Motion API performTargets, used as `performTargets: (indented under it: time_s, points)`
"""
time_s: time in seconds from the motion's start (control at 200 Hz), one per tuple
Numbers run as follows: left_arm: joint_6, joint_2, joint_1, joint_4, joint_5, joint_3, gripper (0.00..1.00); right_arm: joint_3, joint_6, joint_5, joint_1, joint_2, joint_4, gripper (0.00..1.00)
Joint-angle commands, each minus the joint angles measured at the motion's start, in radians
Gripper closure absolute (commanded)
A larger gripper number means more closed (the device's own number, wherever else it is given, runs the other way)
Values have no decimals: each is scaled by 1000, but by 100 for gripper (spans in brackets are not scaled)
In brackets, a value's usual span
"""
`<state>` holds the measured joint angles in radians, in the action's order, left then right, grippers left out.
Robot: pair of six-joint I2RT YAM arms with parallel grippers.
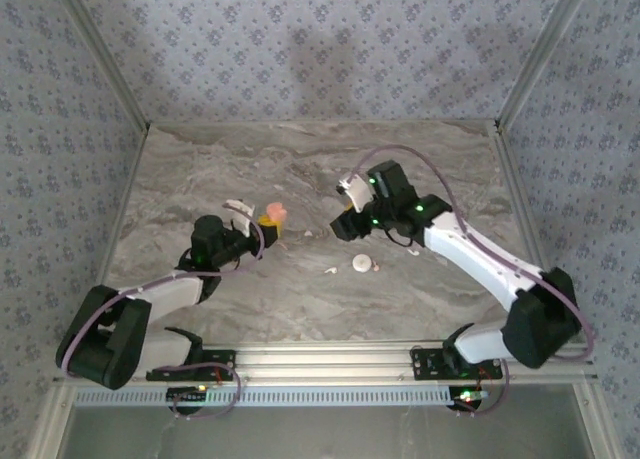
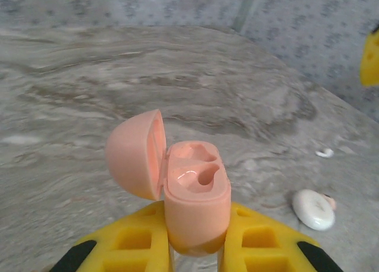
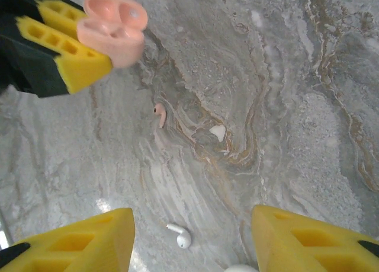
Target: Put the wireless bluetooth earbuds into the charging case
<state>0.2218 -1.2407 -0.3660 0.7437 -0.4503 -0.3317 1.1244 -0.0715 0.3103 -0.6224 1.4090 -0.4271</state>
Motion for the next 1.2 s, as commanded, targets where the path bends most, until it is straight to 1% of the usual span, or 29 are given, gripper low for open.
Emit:
performTargets:
  time_s: [0.0, 0.17, 0.335, 0.48, 0.57, 0.67, 0.884, 1.029, 1.194]
  points:
    - [76, 61, 27, -53, 111, -24, 84, 125, 24, -112, -51, 121, -61, 44]
    - [151, 136, 97, -122, 222, -9, 84, 283, 44, -120, -103, 333, -85, 44]
    - [151, 213, 143, -213, 287, -1, 84, 456, 62, -123, -145, 521, -154, 45]
    - [178, 271, 177, -278, 364, 14, 84, 544, 64, -114, -184, 641, -152, 45]
    - [198, 294, 211, -268, 361, 37, 84, 595, 76, -107, -200, 714, -136, 46]
    - [199, 310, 228, -282, 354, 40, 84, 647, 88, -114, -215, 789, -129, 46]
    - [207, 322, 242, -290, 355, 43, 84, 702, 94, -134, -236, 881, -123, 46]
    - [209, 327, 246, -293, 354, 43, 84, 704, 93, -174, -242, 905, -124, 47]
    - [208, 336, 249, -300, 354, 42, 84, 703, 91, -215, -248, 917, -132, 51]
